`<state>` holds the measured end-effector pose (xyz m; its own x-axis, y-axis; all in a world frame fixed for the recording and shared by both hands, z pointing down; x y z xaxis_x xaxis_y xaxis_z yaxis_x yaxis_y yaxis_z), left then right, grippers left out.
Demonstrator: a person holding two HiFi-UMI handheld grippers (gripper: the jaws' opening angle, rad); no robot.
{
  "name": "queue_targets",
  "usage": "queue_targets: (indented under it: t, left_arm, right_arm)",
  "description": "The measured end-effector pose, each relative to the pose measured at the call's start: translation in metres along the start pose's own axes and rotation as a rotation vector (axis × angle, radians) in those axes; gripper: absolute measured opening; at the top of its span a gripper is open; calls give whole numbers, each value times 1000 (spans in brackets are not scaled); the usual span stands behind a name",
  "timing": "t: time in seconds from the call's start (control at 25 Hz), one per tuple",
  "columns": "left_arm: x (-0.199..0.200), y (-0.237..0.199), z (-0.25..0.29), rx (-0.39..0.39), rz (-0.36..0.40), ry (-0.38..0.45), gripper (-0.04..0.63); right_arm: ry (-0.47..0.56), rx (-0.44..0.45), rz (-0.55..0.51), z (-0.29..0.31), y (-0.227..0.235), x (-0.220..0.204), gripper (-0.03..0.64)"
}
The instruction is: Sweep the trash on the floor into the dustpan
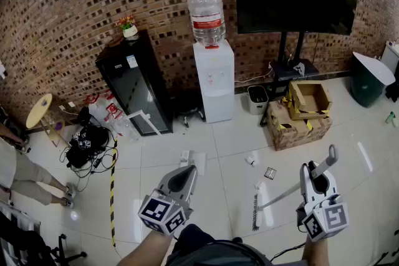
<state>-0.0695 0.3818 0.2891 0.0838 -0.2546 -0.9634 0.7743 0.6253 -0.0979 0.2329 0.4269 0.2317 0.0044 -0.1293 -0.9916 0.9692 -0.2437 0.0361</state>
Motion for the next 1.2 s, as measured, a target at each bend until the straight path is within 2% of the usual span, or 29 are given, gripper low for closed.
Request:
queue_targets:
  t: [0.12,0.28,0.44,0.64,0.8,1.08,1.2]
  left_arm:
    - [-5,-5,18,-13,-37,4,0]
    - [0,-30,48,-30,-44,7,0]
    - [9,-81,81,-67,-45,22,0]
    - [30,-175,111,-84,-40,40,0]
    - [44,-233,135,-120,-37,36,0]
    - [38,-293,192,-172,-72,-5,0]
    - [42,-299,225,-195,-43,14,0]
  right_arm:
    - [-2,-7,-16,14,12,-1,80]
    - [-6,-19,-40,49,22,4,80]
    - [-5,-89,-33,92,25,5,80]
    - [29,-154,-31,154,15,14,80]
    - [12,-239,-7,207,19,12,79]
    - [-4,-254,-8,300,27,-6,78]
    - [-27,-274,-12,334,49,-18,78]
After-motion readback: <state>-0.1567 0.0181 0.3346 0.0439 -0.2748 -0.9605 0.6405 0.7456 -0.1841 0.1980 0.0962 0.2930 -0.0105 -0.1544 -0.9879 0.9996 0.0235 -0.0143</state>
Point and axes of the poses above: the fingertips, and each gripper's own axes: z forward along the fingers, y to its right, x out of its top, the point moved 2 cm from there along -z, backward along the fingers, and after that the axes turned 8 degrees about -y, right-handed, at the moved point
